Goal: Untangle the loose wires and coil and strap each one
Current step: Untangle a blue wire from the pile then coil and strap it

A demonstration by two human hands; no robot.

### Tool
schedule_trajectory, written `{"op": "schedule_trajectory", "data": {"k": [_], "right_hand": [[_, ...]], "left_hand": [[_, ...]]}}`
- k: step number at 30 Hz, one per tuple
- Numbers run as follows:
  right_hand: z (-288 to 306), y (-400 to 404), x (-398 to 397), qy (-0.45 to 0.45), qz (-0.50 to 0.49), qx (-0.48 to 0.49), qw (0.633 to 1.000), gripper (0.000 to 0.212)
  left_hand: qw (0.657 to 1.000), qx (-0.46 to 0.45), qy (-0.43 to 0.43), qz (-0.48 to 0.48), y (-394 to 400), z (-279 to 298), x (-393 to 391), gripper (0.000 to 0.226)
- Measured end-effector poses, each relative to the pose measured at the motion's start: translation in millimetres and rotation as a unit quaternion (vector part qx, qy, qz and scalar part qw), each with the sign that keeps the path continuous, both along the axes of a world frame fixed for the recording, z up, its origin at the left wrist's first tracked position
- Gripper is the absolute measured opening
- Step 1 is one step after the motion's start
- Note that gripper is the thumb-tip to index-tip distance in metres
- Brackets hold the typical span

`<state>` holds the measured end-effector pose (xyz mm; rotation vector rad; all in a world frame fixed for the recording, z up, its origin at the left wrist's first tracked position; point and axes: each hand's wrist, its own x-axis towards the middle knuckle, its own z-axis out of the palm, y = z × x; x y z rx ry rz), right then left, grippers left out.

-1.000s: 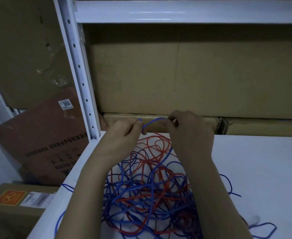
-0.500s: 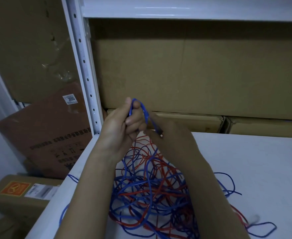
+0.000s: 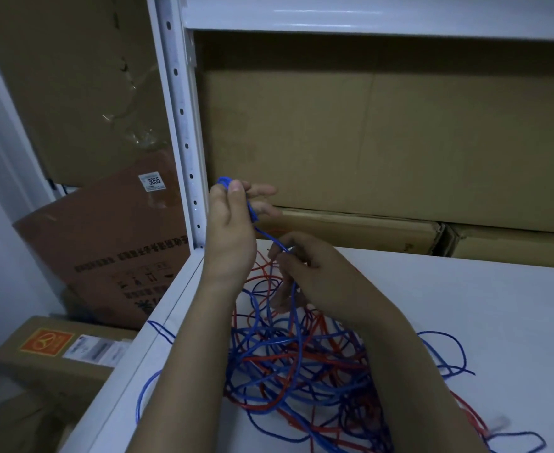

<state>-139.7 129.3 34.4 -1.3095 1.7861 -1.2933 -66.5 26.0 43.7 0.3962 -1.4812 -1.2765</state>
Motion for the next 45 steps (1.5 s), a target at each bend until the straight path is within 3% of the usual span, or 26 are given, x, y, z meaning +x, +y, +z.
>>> {"op": "schedule_trajectory", "data": {"k": [3,5,7,13,17,20,23,27,31,35,37,42,45], "right_hand": [[2.1,-0.2,-6.9,-0.112,-0.012,-0.041,0.993,0.018],[4.4,3.4,-12.7,-0.052,-0.032,-0.047,0.997,0.014],[6.6,8.1,-15.7,0.019,-0.049,-0.062,0.997,0.025],[3.7,10.5,-23.1,0.2,-0.135,-0.164,0.956,0.022],[3.4,17.2,-31.9,0.309,-0.233,-0.203,0.899,0.005],[3.4,26.1,-38.8,0.351,-0.28,-0.211,0.868,0.01],[0.9,34.0,-38.4,0.31,-0.285,-0.174,0.89,0.022],[0.2,47.2,-36.1,0.14,-0.202,-0.161,0.956,0.018],[-2.6,57.0,-28.5,0.021,-0.158,-0.14,0.977,0.015],[-15.1,60.8,-8.9,0.003,-0.14,-0.098,0.985,0.012],[-19.8,62.3,5.1,0.036,-0.136,-0.087,0.986,0.01],[-11.7,64.3,31.6,0.22,-0.121,-0.036,0.967,0.004],[-2.2,65.3,47.9,0.226,-0.089,-0.004,0.97,0.023]], "left_hand": [[0.984,-0.121,-0.113,0.067,2.7,-0.5,0.4,0.022],[0.952,-0.188,-0.224,0.092,3.1,-1.9,0.6,0.018],[0.926,-0.222,-0.294,0.083,3.9,-4.8,0.6,0.021],[0.901,-0.258,-0.348,0.022,10.6,-2.7,0.5,0.027],[0.92,-0.174,-0.347,-0.064,15.1,4.2,4.8,0.043],[0.915,-0.118,-0.338,-0.186,22.6,8.9,10.6,0.048],[0.895,-0.106,-0.339,-0.27,29.2,14.1,18.0,0.042],[0.889,-0.041,-0.281,-0.359,37.2,13.2,26.3,0.037],[0.893,0.047,-0.207,-0.397,56.5,6.9,33.0,0.038],[0.912,0.146,-0.07,-0.377,68.5,18.1,41.4,0.04],[0.933,0.133,-0.078,-0.325,72.1,24.7,43.5,0.039],[0.965,0.118,-0.075,-0.223,88.0,37.1,44.5,0.032],[0.982,0.094,-0.083,-0.143,91.9,40.6,44.4,0.032]]}}
